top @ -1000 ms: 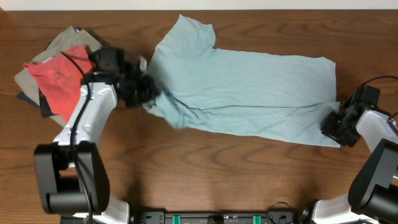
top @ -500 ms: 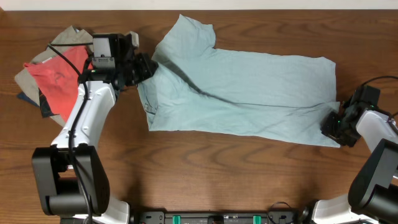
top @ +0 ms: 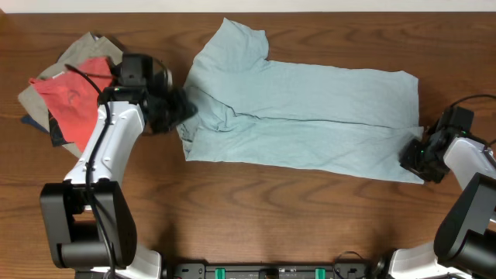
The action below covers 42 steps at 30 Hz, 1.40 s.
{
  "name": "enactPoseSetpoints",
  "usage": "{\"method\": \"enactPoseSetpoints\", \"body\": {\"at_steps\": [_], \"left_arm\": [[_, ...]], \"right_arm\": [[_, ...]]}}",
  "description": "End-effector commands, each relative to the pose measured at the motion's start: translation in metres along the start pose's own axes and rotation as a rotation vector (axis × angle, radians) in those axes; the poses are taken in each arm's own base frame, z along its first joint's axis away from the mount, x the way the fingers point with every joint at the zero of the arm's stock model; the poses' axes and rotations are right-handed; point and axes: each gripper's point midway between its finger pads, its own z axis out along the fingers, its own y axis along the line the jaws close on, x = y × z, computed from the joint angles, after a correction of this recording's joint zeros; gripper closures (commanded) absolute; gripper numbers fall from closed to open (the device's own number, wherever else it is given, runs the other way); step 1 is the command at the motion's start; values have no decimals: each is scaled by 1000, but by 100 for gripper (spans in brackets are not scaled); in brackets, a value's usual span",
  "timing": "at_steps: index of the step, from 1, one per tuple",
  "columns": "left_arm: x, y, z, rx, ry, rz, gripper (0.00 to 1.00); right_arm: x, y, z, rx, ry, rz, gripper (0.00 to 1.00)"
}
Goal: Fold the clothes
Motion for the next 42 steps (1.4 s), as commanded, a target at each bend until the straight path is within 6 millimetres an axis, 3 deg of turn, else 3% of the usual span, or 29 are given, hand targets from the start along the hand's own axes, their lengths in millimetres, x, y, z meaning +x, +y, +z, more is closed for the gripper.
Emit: {"method": "enactPoseSetpoints", "body": {"at_steps": [1,7,12,17,22,28,34,39,42], "left_arm": [[17,33,11,-128,44,-16,49],[51,47,33,-146,119,-15,49],[61,39,47,-132,118,39,49],[68,32,61,-117,98,97,49],[72,46,67,-172,98,96,49],[74,55,71,-208,105,91,59],[79,71,77,-272,131,81,62],[86,75,77,-287,157,73,79],[93,79,74,-308,189,63,90]], "right_arm": [[2,0,-2,9,-2,9,67],[3,-1,-2,10,1,10,58],[-1,-2,-10,12,3,15,45],[-5,-17,-18,68,-8,52,45],[2,-24,-17,83,20,65,45],[7,-29,-13,107,25,65,48],[18,-30,-2,107,31,76,62],[26,-35,3,122,46,78,88],[28,-47,1,180,48,105,95]]}}
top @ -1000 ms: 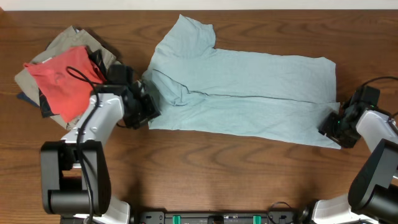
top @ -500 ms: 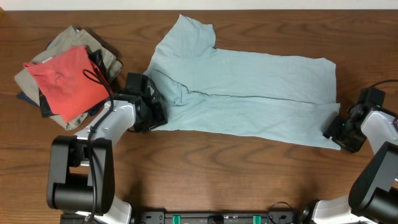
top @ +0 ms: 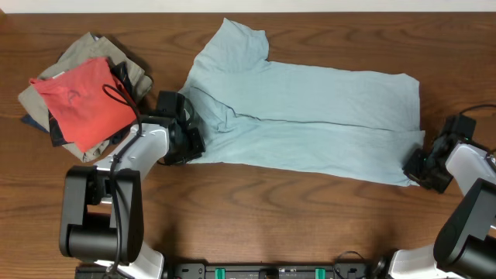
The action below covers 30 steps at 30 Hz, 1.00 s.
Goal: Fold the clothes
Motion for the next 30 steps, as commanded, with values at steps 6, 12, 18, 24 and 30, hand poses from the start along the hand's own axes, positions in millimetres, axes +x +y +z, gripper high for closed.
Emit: {"method": "enactPoseSetpoints", "body": {"at_steps": [6,12,18,24,30], "left_arm": [[55,33,8,-140,223,-54,94],[98,51,-2,-220,380,-117,94],[103,50,-15,-225,392,-118,94],[65,24,-54,-133,203,-72,83],[10,-12,-101,-5,-64,22,46]], "right_arm": [[9,-39,4,129,21,123,96],[8,-43,3,130,22,140,95],[3,-35,-10,79,17,142,93],[-29,-20,-60,-24,-94,135,68],[-60,0,-110,-158,-242,78,36]]}}
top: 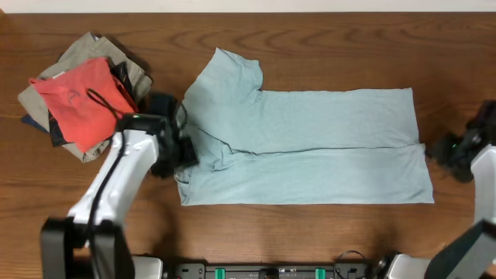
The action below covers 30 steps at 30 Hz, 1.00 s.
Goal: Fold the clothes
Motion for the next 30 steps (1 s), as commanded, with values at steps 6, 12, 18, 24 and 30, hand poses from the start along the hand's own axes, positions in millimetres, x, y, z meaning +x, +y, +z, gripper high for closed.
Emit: {"method": "enactPoseSetpoints", "body": {"at_steps": [6,12,18,24,30], "left_arm": [[-81,-45,-44,128,-322,128,44],[-140,-66,-34,143,-410,233,41],[-190,-85,-7,137,-441,341,38],[-229,-95,25,141,-520,374,38],[-239,-91,61,133,-512,371,38]], "right_arm": [[-13,30,-26,-163,-55,-92,35],[-5,50,-28,-239,-35,-176,29],[1,60,-29,-248,-25,-208,26],[6,62,-29,-249,-9,-220,26],[10,62,-29,-246,5,-220,26]]}}
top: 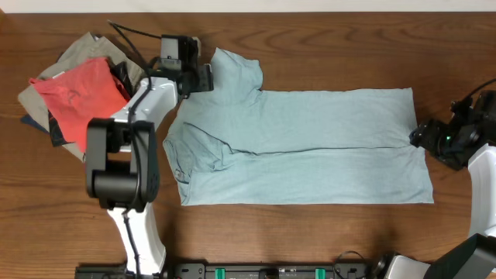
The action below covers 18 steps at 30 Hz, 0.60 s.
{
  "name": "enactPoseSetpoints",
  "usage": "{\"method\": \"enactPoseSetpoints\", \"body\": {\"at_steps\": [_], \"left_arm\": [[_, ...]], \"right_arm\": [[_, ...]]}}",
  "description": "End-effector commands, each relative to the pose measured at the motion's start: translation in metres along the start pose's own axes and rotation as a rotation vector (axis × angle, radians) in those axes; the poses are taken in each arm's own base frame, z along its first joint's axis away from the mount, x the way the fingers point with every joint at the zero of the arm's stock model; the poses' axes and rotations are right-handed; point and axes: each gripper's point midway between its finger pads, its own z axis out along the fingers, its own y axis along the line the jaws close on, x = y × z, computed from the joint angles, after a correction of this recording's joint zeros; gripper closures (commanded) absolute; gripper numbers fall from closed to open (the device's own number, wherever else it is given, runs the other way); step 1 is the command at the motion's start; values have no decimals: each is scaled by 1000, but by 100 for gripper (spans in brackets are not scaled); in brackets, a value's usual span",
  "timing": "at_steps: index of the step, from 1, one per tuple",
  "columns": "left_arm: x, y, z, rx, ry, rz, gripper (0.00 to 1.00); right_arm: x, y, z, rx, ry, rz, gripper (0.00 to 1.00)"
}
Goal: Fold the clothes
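Note:
A light blue T-shirt (310, 147) lies spread across the table, neck end to the left, with a lengthwise crease through its middle. Its lower left part is bunched (198, 151), and one sleeve (236, 74) sticks out toward the back. My left gripper (204, 77) is at the left edge of that sleeve, touching the cloth. My right gripper (416, 138) is at the shirt's right hem, level with the crease. From overhead, neither gripper's fingers show clearly enough to tell their state.
At the far left is a pile of clothes: a red garment (77, 97) on top of khaki cloth (85, 46) and dark pieces. The brown wooden table (310, 232) runs past the shirt on all sides.
My left gripper was at the shirt's bunched lower left edge and is now at the back sleeve. My right gripper was off the cloth to the right and is now at the right hem.
At first the shirt lay skewed, with my left gripper at its left edge and my right at its lower right corner. Then both grippers were at the lower corners. A second ago the shirt lay squared with a straight front edge. Now the grippers are at the sleeve and the right hem.

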Motion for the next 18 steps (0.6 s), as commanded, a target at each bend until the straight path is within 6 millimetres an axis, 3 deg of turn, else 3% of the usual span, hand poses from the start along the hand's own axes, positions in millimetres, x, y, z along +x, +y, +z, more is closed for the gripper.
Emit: {"method": "enactPoseSetpoints", "body": {"at_steps": [1,6,14,18], "left_arm": [[2,8,15,-17,6,16,38],[18,5,31,-15,50,21,38],[34,-26,39,16,88,111,38],[35,-28,39,18,88,113,59]], "right_arm": [[0,7,-2,-14,-1,-32,26],[0,7,-2,-14,-1,-32,26],[-1,7,-2,-14,-3,-33,26],[0,7,-2,-14,-1,-32,25]]}}
